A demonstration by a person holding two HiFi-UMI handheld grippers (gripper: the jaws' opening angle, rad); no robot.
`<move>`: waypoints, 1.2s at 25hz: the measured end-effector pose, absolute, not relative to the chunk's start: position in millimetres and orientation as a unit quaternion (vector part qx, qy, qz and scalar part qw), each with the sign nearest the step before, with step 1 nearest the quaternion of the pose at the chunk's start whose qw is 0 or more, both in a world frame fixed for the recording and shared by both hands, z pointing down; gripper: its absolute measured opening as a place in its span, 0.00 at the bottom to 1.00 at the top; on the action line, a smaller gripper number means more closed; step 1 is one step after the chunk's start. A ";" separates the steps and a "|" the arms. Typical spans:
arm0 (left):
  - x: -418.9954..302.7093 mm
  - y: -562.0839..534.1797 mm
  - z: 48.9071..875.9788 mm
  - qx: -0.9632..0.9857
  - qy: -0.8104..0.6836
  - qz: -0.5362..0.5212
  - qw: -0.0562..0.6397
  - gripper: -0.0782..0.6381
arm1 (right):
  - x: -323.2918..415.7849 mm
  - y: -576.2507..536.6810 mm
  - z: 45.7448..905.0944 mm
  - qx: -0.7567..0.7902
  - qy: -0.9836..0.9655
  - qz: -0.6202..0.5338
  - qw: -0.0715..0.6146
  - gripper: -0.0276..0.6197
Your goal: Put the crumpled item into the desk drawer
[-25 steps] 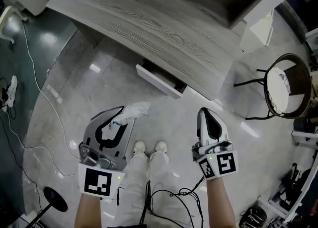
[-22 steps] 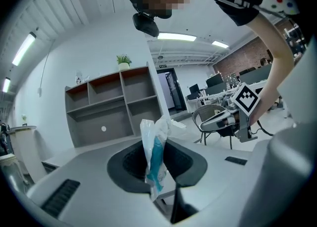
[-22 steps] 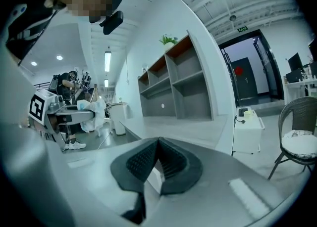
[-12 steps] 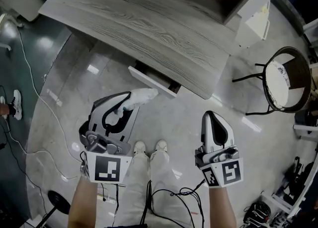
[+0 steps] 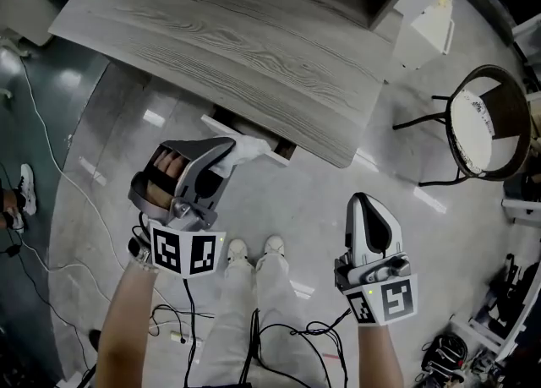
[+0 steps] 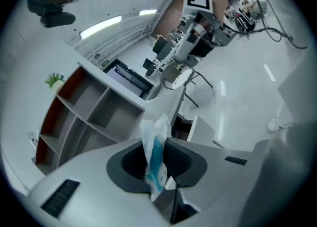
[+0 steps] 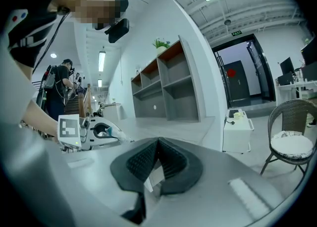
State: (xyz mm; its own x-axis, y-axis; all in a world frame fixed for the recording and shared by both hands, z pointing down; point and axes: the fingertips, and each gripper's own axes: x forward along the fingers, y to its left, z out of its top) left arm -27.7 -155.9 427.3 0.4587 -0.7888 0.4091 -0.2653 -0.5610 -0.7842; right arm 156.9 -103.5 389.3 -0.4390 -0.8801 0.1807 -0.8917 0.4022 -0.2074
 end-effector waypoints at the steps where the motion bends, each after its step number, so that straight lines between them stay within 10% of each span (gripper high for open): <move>1: -26.3 -158.7 433.2 -0.782 0.324 -0.410 0.339 0.20 | 160.0 -102.7 391.7 0.532 -0.835 0.141 0.020 0.06; 30: -14.8 -193.6 509.9 -0.718 0.188 -0.528 0.412 0.26 | 160.8 -110.5 403.8 0.528 -0.835 0.153 0.033 0.06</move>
